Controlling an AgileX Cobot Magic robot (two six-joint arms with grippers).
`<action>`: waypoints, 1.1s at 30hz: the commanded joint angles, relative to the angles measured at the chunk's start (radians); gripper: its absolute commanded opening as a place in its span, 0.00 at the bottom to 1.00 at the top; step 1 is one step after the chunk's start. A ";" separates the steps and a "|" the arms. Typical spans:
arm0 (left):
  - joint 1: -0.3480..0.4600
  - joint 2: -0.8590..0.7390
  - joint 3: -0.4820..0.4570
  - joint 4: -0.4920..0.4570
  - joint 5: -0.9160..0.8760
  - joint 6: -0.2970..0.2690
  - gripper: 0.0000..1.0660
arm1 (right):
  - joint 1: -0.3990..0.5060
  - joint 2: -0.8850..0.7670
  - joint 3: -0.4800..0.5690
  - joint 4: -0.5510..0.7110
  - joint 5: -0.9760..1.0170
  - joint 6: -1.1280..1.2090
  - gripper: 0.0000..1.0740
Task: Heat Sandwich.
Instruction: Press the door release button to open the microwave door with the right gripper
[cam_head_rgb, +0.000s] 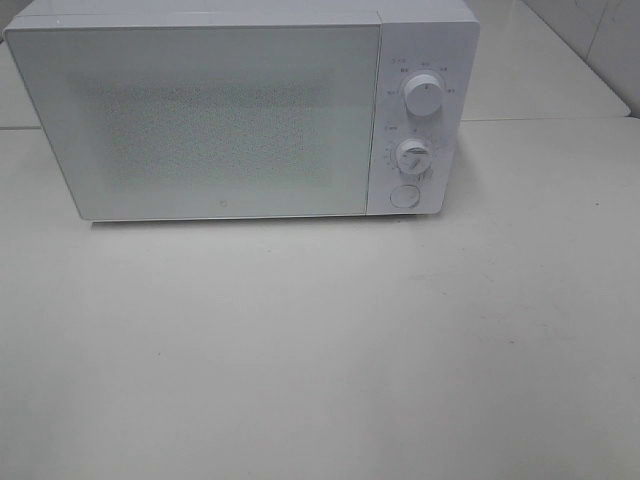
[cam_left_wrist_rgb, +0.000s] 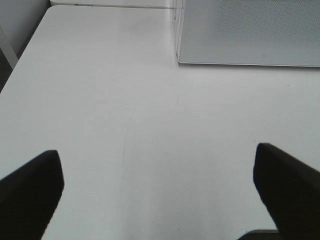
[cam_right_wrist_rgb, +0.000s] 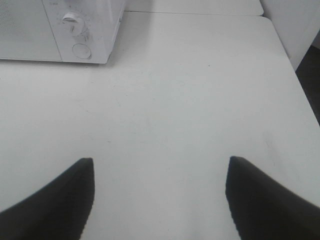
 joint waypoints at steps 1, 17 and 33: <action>0.000 -0.027 0.002 -0.002 -0.008 -0.003 0.92 | -0.031 -0.031 0.004 -0.001 -0.016 0.003 0.66; 0.000 -0.021 0.002 0.000 -0.008 -0.003 0.92 | -0.036 -0.031 0.004 -0.001 -0.016 0.002 0.66; 0.000 -0.021 0.002 0.000 -0.008 -0.003 0.92 | -0.036 0.088 -0.021 0.015 -0.181 0.003 0.66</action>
